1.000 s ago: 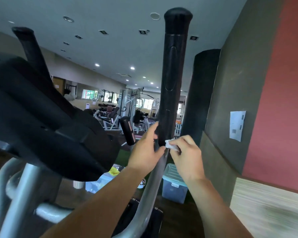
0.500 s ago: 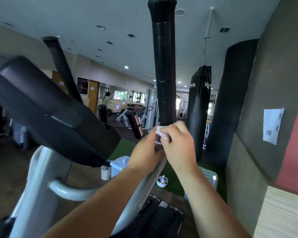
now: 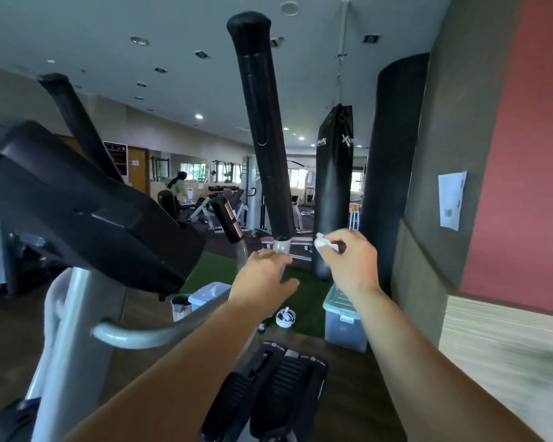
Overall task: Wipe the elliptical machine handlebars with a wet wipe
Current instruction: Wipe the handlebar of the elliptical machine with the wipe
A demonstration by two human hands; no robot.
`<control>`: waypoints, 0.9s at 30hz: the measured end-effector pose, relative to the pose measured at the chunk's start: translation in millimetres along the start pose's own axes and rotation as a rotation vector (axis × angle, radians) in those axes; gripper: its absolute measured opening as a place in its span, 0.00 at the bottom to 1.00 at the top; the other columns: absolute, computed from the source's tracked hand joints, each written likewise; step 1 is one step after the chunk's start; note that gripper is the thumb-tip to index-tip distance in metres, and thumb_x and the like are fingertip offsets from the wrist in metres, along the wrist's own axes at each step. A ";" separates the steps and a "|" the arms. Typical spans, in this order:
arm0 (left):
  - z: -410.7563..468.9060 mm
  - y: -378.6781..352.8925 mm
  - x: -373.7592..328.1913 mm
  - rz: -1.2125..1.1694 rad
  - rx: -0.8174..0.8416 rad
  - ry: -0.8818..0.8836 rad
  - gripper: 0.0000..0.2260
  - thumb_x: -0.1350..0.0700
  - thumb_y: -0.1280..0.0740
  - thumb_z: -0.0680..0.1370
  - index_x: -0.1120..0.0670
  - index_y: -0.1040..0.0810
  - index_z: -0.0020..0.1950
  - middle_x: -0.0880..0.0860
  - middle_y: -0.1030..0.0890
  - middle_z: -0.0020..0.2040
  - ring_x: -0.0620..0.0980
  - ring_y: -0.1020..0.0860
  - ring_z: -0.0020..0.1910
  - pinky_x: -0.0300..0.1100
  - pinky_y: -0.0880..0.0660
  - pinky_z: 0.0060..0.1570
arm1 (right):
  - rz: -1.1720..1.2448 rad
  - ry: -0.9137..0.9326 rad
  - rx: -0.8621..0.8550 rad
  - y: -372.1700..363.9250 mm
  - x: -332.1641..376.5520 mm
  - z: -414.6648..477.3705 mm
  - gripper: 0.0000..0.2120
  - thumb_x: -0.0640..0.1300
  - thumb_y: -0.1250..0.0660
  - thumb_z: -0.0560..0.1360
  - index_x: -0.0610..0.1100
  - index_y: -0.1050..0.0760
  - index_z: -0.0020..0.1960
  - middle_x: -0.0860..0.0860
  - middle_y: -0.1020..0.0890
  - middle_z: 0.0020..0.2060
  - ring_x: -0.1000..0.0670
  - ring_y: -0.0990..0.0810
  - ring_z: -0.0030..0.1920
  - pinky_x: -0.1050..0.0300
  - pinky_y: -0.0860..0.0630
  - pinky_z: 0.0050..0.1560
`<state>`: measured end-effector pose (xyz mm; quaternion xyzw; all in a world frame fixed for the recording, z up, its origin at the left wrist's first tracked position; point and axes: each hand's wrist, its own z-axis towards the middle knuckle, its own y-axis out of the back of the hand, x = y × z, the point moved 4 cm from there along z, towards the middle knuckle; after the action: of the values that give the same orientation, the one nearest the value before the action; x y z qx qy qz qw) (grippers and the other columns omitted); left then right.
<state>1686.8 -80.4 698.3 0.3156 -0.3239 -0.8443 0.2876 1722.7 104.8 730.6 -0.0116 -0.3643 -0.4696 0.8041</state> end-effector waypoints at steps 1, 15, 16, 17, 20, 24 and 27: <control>-1.1 0.8 -8.4 0.016 0.013 -0.024 0.20 0.45 0.29 0.77 0.51 0.21 0.66 0.52 0.21 0.59 0.55 0.26 0.61 0.48 0.25 0.58 | 0.008 -0.025 0.006 9.2 1.8 -0.1 0.03 0.46 0.26 0.74 0.49 0.17 0.47 0.52 0.19 0.46 0.53 0.19 0.42 0.70 0.28 0.41; 68.8 -68.3 -101.0 -0.031 0.229 -0.052 0.21 0.38 0.27 0.72 0.48 0.18 0.60 0.48 0.18 0.59 0.51 0.20 0.57 0.48 0.23 0.56 | 0.032 -0.180 0.071 106.3 -49.5 47.9 0.03 0.43 0.27 0.72 0.44 0.17 0.43 0.47 0.16 0.39 0.48 0.17 0.39 0.51 0.17 0.43; 79.9 -79.6 -104.4 -0.027 0.244 -0.047 0.19 0.38 0.27 0.72 0.48 0.18 0.57 0.49 0.18 0.57 0.51 0.20 0.55 0.47 0.23 0.54 | 0.016 -0.172 0.084 110.3 -60.7 57.4 0.04 0.43 0.27 0.72 0.43 0.16 0.44 0.46 0.16 0.39 0.49 0.18 0.37 0.53 0.17 0.43; 91.2 -91.0 -108.1 -0.023 0.257 -0.045 0.16 0.38 0.27 0.72 0.48 0.18 0.52 0.49 0.18 0.54 0.51 0.20 0.52 0.47 0.23 0.50 | 0.001 -0.163 0.096 113.8 -72.6 66.9 0.04 0.43 0.27 0.72 0.42 0.16 0.44 0.46 0.17 0.38 0.50 0.20 0.36 0.54 0.17 0.42; 126.7 -122.0 -119.2 -0.055 0.262 -0.010 0.17 0.40 0.25 0.71 0.50 0.18 0.51 0.50 0.17 0.53 0.52 0.19 0.52 0.50 0.21 0.53 | 0.015 -0.155 0.107 117.4 -112.6 99.0 0.04 0.42 0.26 0.72 0.42 0.16 0.44 0.46 0.17 0.37 0.53 0.22 0.34 0.48 0.16 0.45; 175.3 -159.4 -127.8 -0.025 0.281 0.019 0.15 0.39 0.27 0.71 0.49 0.21 0.43 0.50 0.18 0.45 0.50 0.18 0.51 0.49 0.21 0.50 | 0.011 -0.148 0.154 105.9 -166.1 141.3 0.02 0.43 0.25 0.72 0.44 0.16 0.44 0.53 0.18 0.36 0.49 0.18 0.39 0.44 0.16 0.46; 208.9 -187.5 -125.3 0.077 0.317 0.022 0.19 0.37 0.29 0.73 0.50 0.18 0.54 0.49 0.18 0.53 0.51 0.21 0.54 0.48 0.23 0.53 | 0.070 -0.158 0.191 88.3 -200.3 176.0 0.02 0.41 0.25 0.71 0.46 0.16 0.40 0.50 0.18 0.35 0.47 0.17 0.36 0.40 0.16 0.42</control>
<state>1563.5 199.5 728.5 0.3536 -0.4619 -0.7674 0.2698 1630.2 367.2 768.8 0.0153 -0.4691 -0.4020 0.7862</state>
